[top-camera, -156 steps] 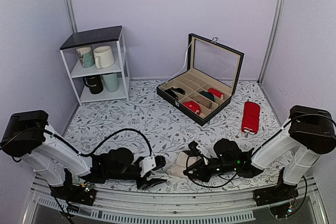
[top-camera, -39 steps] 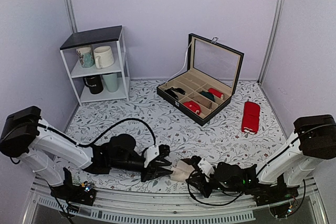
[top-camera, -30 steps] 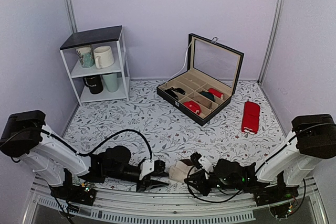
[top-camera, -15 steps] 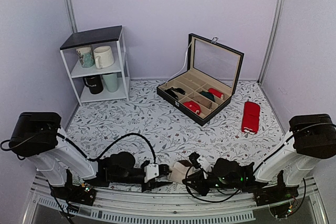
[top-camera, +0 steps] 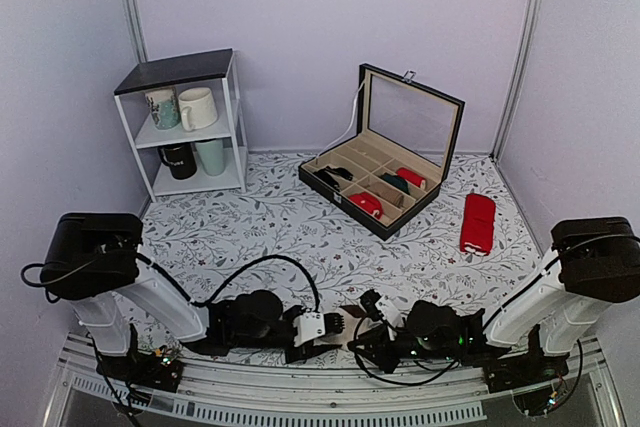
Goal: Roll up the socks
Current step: Roll a pair of socks at the center of the board.
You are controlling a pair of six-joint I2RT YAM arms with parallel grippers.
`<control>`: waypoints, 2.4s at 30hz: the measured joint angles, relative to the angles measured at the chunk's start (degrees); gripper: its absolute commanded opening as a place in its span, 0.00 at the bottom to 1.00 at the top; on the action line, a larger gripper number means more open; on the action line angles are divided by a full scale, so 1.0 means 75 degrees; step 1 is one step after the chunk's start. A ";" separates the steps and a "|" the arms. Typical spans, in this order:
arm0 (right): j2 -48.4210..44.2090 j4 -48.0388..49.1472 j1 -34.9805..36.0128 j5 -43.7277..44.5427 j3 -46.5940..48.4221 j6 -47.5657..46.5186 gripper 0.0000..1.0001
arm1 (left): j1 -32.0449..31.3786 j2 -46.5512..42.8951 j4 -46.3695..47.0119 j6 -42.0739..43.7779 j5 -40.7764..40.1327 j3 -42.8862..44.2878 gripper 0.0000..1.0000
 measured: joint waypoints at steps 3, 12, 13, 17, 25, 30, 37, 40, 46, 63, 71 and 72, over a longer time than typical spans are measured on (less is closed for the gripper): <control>-0.0012 -0.0017 -0.0012 -0.0032 0.0000 0.0006 0.11 | 0.0000 0.0210 -0.0306 0.0003 -0.0085 0.0309 0.42; -0.0312 -0.0254 -0.0259 -0.0350 -0.0187 0.0152 0.12 | 0.0000 0.0256 -0.1550 -0.0277 -0.0041 0.1061 0.00; -0.0358 -0.0321 -0.0286 -0.0373 -0.0207 0.0169 0.13 | 0.0003 0.0248 -0.1676 -0.0312 -0.0009 0.1131 0.00; -0.0527 -0.0525 -0.0353 -0.0484 -0.0201 0.0169 0.18 | 0.0006 0.0230 -0.1979 -0.0653 0.0050 0.1262 0.00; -0.0866 -0.1760 -0.0364 -0.0484 0.0300 -0.0297 0.50 | 0.0175 0.0294 -0.2900 -0.1574 0.0329 0.1722 0.00; -0.1376 -0.2535 -0.0347 -0.0172 0.0315 -0.0667 0.53 | 0.0466 0.0414 -0.2885 -0.2165 0.1128 0.1891 0.00; -0.3008 -0.3346 0.0038 0.0973 -0.0446 -0.1851 0.55 | 0.0831 0.0833 -0.2264 -0.2734 0.2358 0.1918 0.00; -0.3430 -0.3194 0.0391 0.1527 -0.0597 -0.2509 0.55 | 0.0892 0.0909 -0.2168 -0.2815 0.2672 0.1918 0.00; -0.3296 -0.2326 0.0577 0.1851 -0.0790 -0.3698 0.59 | 0.0921 0.0968 -0.2148 -0.2873 0.3019 0.1950 0.00; -0.1699 -0.1364 0.0580 0.1198 -0.0405 -0.2952 0.57 | 0.0976 0.0997 -0.2148 -0.2917 0.3185 0.1964 0.00; -0.1411 -0.1355 0.0560 0.1154 -0.0306 -0.2363 0.43 | 0.0982 0.1003 -0.2145 -0.2920 0.3206 0.1967 0.00; -0.1358 -0.1341 0.0551 0.1154 -0.0306 -0.2238 0.39 | 0.0985 0.1003 -0.2148 -0.2920 0.3212 0.1967 0.00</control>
